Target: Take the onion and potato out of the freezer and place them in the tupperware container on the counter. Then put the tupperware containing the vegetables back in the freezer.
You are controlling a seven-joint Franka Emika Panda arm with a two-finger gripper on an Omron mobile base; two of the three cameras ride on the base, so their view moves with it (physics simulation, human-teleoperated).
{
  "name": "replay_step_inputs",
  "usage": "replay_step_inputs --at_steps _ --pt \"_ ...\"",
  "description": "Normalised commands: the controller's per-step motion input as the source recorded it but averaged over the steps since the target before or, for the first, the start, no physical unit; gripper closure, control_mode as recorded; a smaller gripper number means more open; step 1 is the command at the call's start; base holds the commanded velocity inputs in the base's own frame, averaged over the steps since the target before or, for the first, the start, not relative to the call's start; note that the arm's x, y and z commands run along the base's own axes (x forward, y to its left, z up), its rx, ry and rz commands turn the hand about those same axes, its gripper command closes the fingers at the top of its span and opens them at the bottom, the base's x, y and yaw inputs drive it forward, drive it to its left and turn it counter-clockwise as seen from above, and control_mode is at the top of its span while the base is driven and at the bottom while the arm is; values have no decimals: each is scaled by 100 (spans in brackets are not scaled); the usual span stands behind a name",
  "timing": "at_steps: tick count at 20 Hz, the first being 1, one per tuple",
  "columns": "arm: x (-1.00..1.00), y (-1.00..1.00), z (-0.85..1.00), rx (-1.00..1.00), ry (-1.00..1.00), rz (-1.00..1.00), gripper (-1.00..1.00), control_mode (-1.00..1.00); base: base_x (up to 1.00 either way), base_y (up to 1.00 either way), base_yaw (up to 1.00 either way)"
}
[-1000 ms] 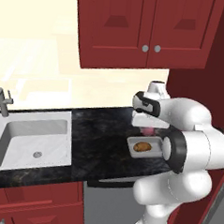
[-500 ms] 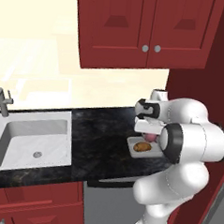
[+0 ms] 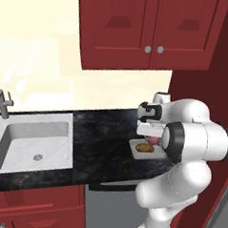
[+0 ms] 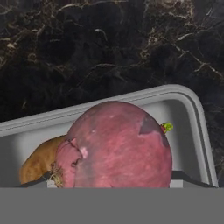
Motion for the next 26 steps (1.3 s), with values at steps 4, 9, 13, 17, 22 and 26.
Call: replay_step_inputs --at_steps 4,9,13,17,22,26 --pt "-18 0 0 0 -3 0 -100 -100 0 0 0" --pt "-21 0 26 0 -5 0 -100 -100 0 0 0" --pt "-14 18 40 0 0 0 -100 -100 0 0 0" --pt "-1 14 19 0 0 0 -100 -100 0 0 0" --pt "-7 25 21 0 -1 0 -100 -100 0 0 0" --pt "-28 58 9 0 4 0 -100 -100 0 0 0"
